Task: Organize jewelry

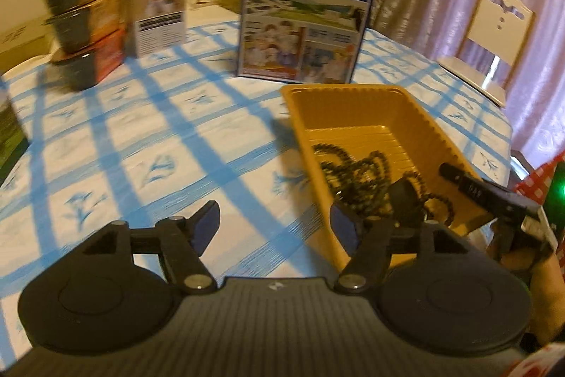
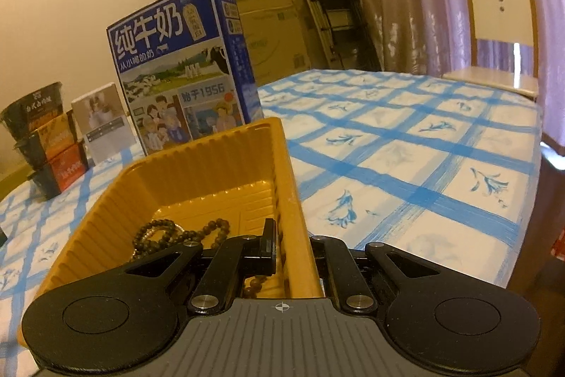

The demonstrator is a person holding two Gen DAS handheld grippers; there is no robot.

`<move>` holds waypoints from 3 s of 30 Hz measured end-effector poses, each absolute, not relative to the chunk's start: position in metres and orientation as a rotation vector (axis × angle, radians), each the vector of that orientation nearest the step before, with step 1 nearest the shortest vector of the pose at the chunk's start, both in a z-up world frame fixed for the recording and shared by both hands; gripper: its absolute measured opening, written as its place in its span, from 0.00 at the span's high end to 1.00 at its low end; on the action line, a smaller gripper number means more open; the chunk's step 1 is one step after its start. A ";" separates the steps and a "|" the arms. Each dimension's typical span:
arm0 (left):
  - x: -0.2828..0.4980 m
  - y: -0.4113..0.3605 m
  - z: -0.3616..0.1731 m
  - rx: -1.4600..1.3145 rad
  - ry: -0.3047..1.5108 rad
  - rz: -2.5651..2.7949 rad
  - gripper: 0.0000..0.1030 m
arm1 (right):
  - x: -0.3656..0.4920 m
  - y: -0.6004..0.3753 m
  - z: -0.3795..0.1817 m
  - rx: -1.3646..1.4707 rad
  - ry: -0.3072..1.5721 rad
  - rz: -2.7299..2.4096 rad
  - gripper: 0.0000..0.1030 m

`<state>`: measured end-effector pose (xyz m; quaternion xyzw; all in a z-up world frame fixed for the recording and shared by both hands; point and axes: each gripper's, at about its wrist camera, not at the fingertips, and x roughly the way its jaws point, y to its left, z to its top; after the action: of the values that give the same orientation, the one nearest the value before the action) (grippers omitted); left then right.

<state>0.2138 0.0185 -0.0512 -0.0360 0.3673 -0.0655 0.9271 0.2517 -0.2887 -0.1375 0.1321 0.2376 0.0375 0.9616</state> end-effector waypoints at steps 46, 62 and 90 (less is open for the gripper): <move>-0.019 0.046 0.002 -0.126 0.730 0.047 0.10 | 0.020 -0.179 -0.025 0.103 0.708 0.406 0.13; -0.011 0.033 -0.007 -0.092 0.758 0.048 0.10 | 0.021 -0.186 -0.029 0.118 0.729 0.414 0.13; -0.010 0.029 -0.008 -0.086 0.760 0.040 0.10 | 0.023 -0.188 -0.032 0.116 0.730 0.412 0.13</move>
<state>-0.0099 0.0287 -0.0082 -0.0417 0.3706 0.0195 0.9277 0.0227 -0.1878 -0.0320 0.0565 0.3541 0.1998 0.9118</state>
